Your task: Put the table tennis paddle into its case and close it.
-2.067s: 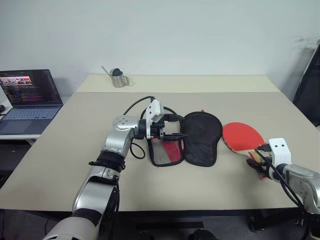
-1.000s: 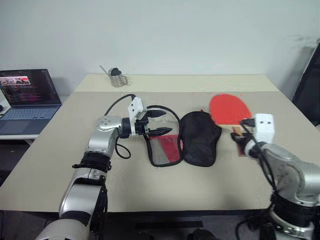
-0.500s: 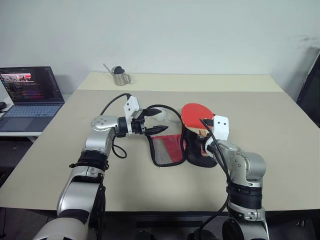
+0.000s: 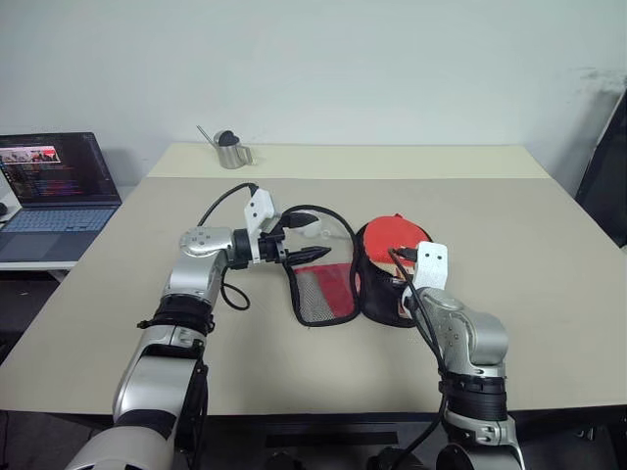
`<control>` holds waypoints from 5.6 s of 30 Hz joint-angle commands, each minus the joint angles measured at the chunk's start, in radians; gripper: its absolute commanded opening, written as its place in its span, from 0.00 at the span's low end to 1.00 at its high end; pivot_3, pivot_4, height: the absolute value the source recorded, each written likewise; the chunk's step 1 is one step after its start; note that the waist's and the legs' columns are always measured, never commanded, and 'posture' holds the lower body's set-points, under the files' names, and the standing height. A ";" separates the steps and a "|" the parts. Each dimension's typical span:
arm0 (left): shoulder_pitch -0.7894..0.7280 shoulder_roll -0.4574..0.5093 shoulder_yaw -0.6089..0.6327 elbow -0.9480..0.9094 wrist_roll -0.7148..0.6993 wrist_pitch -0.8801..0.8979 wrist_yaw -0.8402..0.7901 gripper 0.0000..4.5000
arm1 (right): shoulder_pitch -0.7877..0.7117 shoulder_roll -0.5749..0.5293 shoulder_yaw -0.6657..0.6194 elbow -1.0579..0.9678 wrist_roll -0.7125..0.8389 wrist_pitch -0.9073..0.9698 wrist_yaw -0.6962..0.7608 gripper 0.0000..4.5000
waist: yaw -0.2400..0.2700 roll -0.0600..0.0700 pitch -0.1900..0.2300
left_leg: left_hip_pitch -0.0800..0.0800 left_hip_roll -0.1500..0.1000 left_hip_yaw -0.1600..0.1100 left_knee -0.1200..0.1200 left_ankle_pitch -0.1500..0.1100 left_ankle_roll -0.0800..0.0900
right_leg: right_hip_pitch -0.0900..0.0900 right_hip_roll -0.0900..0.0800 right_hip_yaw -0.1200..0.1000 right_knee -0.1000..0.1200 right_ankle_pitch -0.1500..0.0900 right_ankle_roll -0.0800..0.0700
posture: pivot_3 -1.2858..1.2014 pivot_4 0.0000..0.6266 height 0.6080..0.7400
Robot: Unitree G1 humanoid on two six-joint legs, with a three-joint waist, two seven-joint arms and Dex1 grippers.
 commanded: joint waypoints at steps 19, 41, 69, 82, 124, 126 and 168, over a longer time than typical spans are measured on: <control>-0.009 -0.009 0.001 -0.025 0.005 -0.026 0.005 0.89 | 0.024 0.037 0.086 -0.102 -0.001 -0.015 -0.007 0.89 | 0.000 0.000 0.000 | 0.000 0.000 0.000 0.000 0.000 0.000 | 0.000 0.000 0.000 0.000 0.000 0.000 | 0.52 0.24 1.00; -0.049 0.093 0.025 0.273 0.146 -0.186 0.240 0.89 | 0.140 -0.639 -0.038 -0.631 0.367 -0.001 0.677 0.99 | -0.001 0.000 0.000 | 0.000 0.000 -0.001 0.000 0.000 0.000 | 0.001 0.000 -0.001 -0.002 0.000 0.000 | 0.52 0.24 1.00; -0.052 0.048 -0.031 0.502 0.303 -0.183 0.262 0.89 | 0.198 -0.771 -0.128 -0.633 0.605 -0.048 0.679 0.99 | 0.017 -0.002 0.000 | 0.001 -0.001 0.000 0.003 0.000 0.000 | 0.004 -0.002 -0.002 -0.001 0.000 0.001 | 0.52 0.24 1.00; -0.102 -0.181 0.018 0.260 0.123 -0.061 0.060 0.89 | 0.271 -0.802 -0.240 -0.670 0.696 -0.045 0.618 0.99 | 0.030 -0.003 0.000 | 0.000 -0.002 0.000 0.003 0.000 0.000 | 0.004 -0.002 -0.002 -0.002 0.001 0.001 | 0.52 0.24 1.00; -0.006 -0.074 -0.021 -0.137 0.013 0.095 -0.043 0.89 | 0.073 -0.685 0.171 0.138 0.256 -0.366 0.541 0.99 | 0.006 -0.002 0.001 | 0.002 -0.001 0.000 0.003 0.000 0.000 | 0.004 -0.001 0.000 -0.002 0.001 0.002 | 0.52 0.24 1.00; -0.005 -0.076 -0.023 -0.143 0.013 0.095 -0.040 0.89 | 0.056 -0.675 0.173 0.197 0.232 -0.381 0.549 0.99 | 0.005 -0.002 0.001 | 0.001 -0.001 0.001 0.003 0.000 0.000 | 0.004 -0.001 0.000 -0.002 0.001 0.002 | 0.52 0.24 1.00; 0.039 0.042 -0.084 -0.110 0.036 0.063 -0.178 0.89 | -0.037 -0.507 0.088 0.327 0.235 -0.144 0.680 0.01 | -0.002 -0.002 0.001 | 0.014 0.001 0.001 0.002 0.000 0.000 | 0.013 0.002 0.003 0.001 0.002 0.000 | 0.52 0.24 1.00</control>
